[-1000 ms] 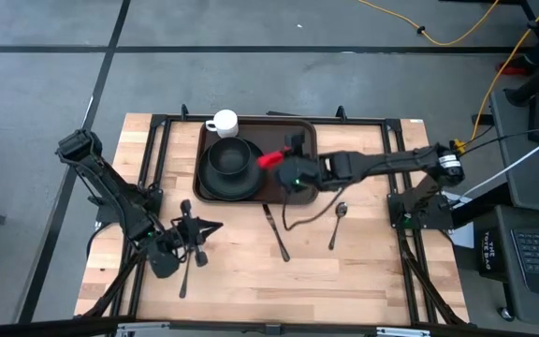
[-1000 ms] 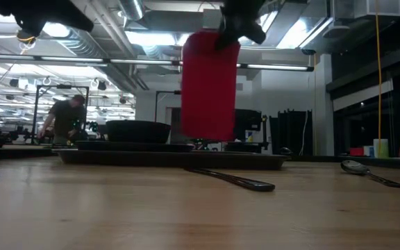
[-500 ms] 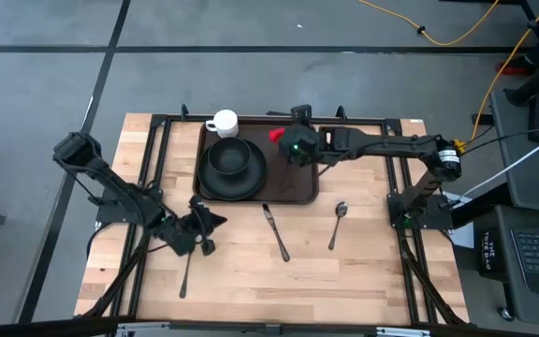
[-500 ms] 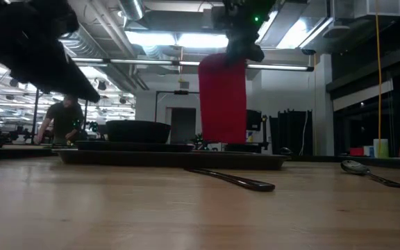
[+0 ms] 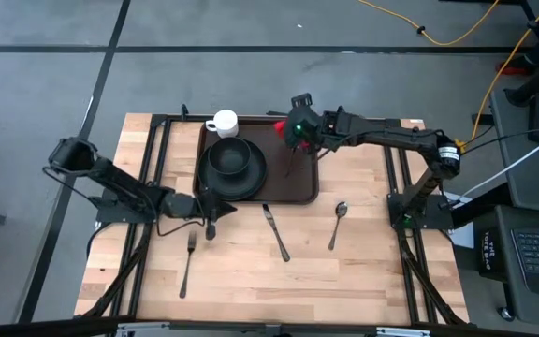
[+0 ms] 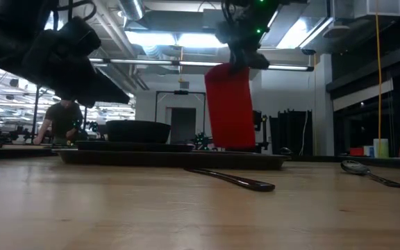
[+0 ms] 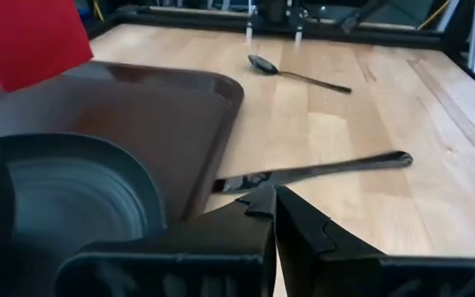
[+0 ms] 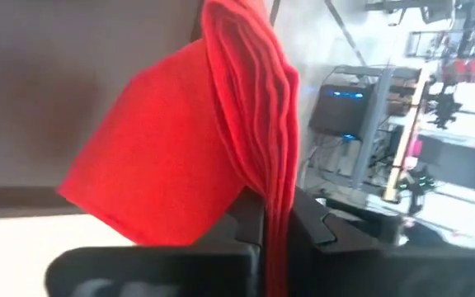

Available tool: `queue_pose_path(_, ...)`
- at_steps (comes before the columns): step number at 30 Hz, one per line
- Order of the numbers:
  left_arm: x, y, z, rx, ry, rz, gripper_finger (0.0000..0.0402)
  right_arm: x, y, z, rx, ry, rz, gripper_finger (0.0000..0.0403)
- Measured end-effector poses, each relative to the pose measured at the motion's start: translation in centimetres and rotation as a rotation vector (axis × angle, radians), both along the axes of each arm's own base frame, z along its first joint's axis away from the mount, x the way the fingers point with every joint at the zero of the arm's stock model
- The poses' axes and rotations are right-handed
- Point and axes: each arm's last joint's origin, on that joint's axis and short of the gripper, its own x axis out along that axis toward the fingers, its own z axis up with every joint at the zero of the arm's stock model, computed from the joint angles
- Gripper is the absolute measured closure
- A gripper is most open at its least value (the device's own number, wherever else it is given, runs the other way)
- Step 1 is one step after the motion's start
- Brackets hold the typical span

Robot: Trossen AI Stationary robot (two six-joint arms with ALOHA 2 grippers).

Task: Set up tray
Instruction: Put the red napkin on the brown tray to the right of the black plate

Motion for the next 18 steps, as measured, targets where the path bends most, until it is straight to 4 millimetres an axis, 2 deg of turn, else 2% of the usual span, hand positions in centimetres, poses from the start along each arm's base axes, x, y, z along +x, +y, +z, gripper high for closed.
queue_pose_path(4,0.1,1.0,0.3,0.023,-0.048,0.019,0.04,-0.2,-1.8,0.3,-0.024,0.012,0.034,0.0383)
queue_pose_path(9,0.3,1.5,0.6,0.059,-0.072,-0.023,0.0399,-0.7,-3.8,-0.2,0.029,-0.026,0.036,0.0383)
queue_pose_path(12,0.5,1.8,0.8,0.057,-0.096,-0.043,0.0401,-0.8,-4.3,-1.7,0.043,0.006,0.033,0.0383)
queue_pose_path(18,0.5,2.1,0.9,0.051,-0.1,-0.047,0.0399,-0.8,-4.0,-5.4,0.062,0.026,0.102,0.0383)
